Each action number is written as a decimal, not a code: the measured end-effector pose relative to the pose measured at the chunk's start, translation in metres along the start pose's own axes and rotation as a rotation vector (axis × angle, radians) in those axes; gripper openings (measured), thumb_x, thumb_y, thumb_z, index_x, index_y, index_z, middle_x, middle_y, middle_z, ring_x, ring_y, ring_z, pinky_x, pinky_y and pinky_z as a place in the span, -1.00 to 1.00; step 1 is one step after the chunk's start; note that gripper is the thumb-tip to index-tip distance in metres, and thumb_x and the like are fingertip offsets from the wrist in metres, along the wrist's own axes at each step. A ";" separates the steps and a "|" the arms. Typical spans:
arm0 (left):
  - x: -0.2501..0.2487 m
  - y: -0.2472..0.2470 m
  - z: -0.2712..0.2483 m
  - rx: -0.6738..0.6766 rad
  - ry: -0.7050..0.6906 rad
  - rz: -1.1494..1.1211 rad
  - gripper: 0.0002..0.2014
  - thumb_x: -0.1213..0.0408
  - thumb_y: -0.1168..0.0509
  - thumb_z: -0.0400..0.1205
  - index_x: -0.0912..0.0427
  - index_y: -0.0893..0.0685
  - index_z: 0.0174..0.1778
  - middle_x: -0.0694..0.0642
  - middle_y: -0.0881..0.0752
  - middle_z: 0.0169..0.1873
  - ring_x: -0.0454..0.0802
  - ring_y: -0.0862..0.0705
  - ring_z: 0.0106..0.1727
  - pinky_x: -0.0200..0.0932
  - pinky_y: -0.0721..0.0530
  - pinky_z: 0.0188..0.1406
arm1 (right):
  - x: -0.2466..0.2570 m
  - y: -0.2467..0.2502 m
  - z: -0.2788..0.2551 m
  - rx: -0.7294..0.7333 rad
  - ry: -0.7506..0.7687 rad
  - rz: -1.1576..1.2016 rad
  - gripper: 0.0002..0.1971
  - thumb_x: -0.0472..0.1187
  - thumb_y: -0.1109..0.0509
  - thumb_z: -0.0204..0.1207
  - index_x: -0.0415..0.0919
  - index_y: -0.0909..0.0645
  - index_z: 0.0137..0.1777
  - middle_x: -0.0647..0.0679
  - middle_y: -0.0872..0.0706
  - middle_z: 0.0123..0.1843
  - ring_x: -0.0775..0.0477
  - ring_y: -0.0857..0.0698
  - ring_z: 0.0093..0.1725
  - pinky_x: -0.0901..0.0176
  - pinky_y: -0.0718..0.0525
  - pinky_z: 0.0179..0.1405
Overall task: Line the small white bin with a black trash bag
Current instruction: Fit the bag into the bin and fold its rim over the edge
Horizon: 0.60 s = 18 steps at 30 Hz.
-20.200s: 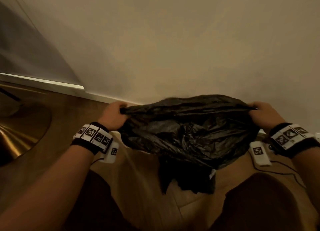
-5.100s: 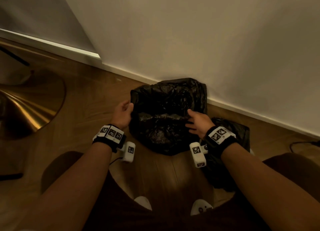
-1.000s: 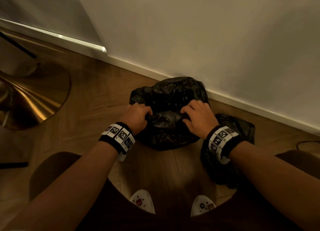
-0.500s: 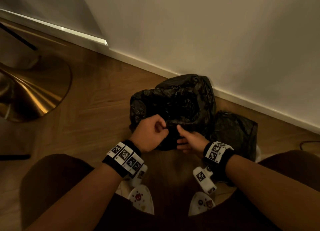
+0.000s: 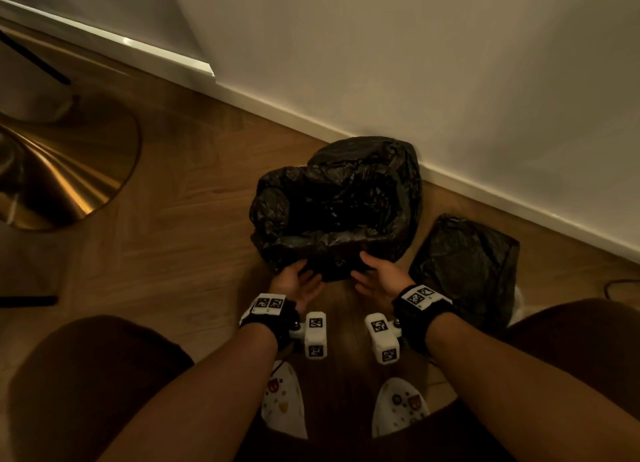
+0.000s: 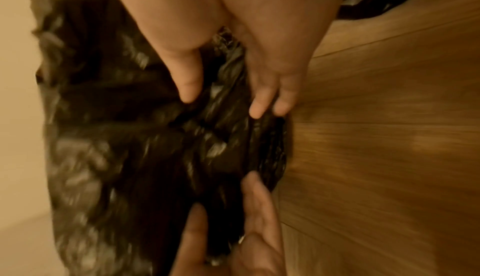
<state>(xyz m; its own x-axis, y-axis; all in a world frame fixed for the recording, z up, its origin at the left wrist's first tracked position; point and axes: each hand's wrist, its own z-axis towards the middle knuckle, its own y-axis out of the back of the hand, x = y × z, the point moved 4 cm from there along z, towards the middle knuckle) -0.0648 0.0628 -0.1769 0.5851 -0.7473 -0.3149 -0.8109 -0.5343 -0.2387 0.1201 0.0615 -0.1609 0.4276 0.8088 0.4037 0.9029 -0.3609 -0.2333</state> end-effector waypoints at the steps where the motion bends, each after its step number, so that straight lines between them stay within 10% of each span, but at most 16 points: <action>1: -0.003 0.001 0.001 0.009 -0.025 -0.033 -0.82 0.24 -0.18 0.74 0.16 -0.55 0.22 0.21 -0.63 0.18 0.22 -0.60 0.28 0.15 -0.59 0.21 | 0.001 0.000 0.002 0.010 0.004 -0.009 -0.63 -0.12 -0.43 0.61 -0.09 -0.56 0.40 -0.01 -0.69 0.27 -0.05 -0.69 0.26 -0.03 -0.63 0.26; 7: -0.013 0.004 0.009 0.019 -0.035 -0.124 -0.83 0.31 -0.10 0.77 0.23 -0.57 0.14 0.23 -0.64 0.08 0.16 -0.65 0.02 0.09 -0.59 0.14 | 0.001 0.005 0.010 -0.033 -0.003 0.084 -0.65 -0.32 -0.29 0.67 -0.21 -0.51 0.45 -0.09 -0.72 0.09 -0.03 -0.71 -0.02 0.06 -0.71 -0.07; 12: -0.014 0.001 0.004 0.110 -0.036 -0.213 -0.62 0.22 -0.07 0.75 0.26 -0.41 0.47 0.33 -0.54 0.33 0.38 -0.53 0.39 0.34 -0.58 0.19 | 0.000 0.004 0.010 -0.046 0.029 0.183 -0.60 -0.49 -0.09 0.60 -0.19 -0.50 0.35 -0.19 -0.67 0.16 -0.20 -0.67 0.10 -0.14 -0.68 0.26; 18: -0.016 -0.002 0.005 0.144 -0.049 -0.226 -0.57 0.17 -0.14 0.73 0.18 -0.44 0.53 0.31 -0.55 0.45 0.35 -0.58 0.37 0.30 -0.70 0.04 | 0.003 -0.005 0.005 0.062 0.067 0.310 -0.50 -0.33 -0.07 0.49 -0.19 -0.53 0.42 -0.24 -0.72 0.35 -0.34 -0.67 0.35 -0.22 -0.64 0.33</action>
<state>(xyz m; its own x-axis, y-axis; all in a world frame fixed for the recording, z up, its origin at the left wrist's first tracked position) -0.0726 0.0772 -0.1760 0.7536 -0.5938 -0.2819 -0.6521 -0.6210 -0.4350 0.1170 0.0684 -0.1628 0.6856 0.6316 0.3621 0.7258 -0.5548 -0.4067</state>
